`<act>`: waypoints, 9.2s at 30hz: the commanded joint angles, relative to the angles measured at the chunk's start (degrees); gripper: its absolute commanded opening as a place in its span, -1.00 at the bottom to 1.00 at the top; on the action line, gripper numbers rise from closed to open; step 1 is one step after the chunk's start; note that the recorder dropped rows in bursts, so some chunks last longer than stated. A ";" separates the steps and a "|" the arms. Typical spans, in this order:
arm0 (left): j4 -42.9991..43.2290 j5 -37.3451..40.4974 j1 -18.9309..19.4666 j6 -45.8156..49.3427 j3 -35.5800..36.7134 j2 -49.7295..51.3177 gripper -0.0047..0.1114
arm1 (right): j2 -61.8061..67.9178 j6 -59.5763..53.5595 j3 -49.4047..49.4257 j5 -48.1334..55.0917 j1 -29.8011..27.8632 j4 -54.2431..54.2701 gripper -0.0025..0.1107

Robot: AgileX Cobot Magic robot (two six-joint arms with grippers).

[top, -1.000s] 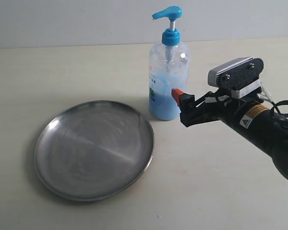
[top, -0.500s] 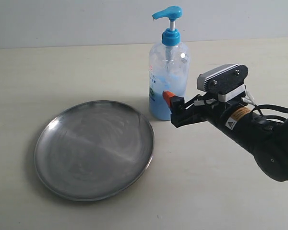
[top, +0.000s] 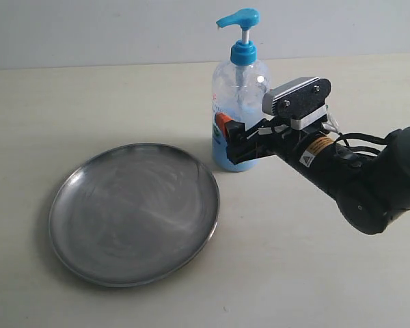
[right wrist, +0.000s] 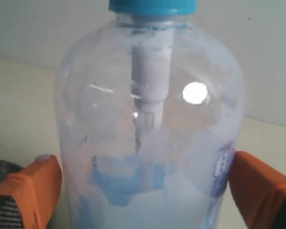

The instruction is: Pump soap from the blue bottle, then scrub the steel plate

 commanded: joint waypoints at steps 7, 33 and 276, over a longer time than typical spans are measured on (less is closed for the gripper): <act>0.04 -0.42 0.07 -0.15 0.17 -0.34 -0.92 | 3.16 2.74 -5.03 -0.61 0.08 -0.45 0.64; 0.04 -0.42 0.07 -0.15 0.17 -0.34 -0.92 | 6.82 4.83 -10.66 0.33 0.08 -0.83 -0.95; 1.06 0.89 0.27 -0.15 -44.49 35.76 -0.92 | 2.88 -2.70 -22.54 17.41 0.08 -25.96 -0.96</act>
